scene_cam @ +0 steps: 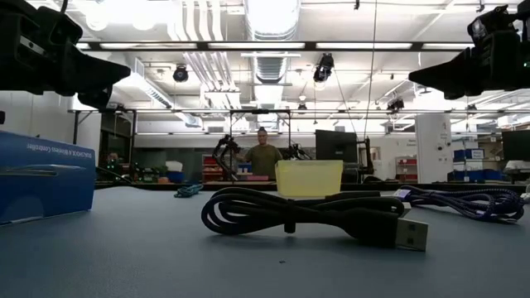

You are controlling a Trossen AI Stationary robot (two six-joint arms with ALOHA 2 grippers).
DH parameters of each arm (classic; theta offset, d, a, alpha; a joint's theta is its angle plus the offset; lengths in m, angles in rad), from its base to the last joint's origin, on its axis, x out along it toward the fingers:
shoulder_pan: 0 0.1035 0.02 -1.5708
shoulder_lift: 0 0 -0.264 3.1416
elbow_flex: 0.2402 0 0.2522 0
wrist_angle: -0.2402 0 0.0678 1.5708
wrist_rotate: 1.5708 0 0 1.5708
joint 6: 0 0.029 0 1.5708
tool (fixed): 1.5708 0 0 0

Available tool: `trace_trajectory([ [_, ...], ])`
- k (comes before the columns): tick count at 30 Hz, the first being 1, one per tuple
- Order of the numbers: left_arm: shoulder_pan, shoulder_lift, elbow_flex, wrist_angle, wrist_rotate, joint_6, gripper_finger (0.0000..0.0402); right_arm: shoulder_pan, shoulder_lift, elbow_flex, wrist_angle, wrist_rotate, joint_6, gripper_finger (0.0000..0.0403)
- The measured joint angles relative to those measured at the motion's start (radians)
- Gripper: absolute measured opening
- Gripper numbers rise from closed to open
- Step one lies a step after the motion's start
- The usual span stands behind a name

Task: Pick and place USB-C Cables

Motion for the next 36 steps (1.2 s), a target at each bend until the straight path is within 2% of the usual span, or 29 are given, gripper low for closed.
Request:
trace_trajectory([
  [9,0.000,0.000,0.000,0.000,0.000,0.000,0.0002,0.000,0.000,0.000,0.000,0.000,-0.141,0.0009],
  [18,0.000,0.000,0.000,0.020,0.000,0.000,0.0002,0.000,0.000,0.000,0.000,0.000,-0.162,0.0009],
  [23,0.000,0.000,0.000,0.120,0.000,-0.001,0.0002,0.000,0.000,0.000,0.000,0.000,-0.170,0.0009],
  [25,0.000,0.000,0.000,0.177,0.000,-0.001,0.0002,0.000,0.000,0.000,0.000,-0.005,-0.125,0.0009],
  [29,0.000,0.000,0.000,0.273,0.000,-0.057,0.0002,0.000,0.000,0.000,0.003,-0.025,0.176,0.0009],
  [32,0.000,-0.002,0.000,0.330,-0.001,-0.167,0.0002,0.000,0.000,0.000,0.021,-0.027,0.244,0.0009],
  [36,0.000,0.000,0.000,0.385,-0.002,-0.184,0.0002,0.000,0.000,0.000,0.028,-0.027,0.368,0.0009],
])
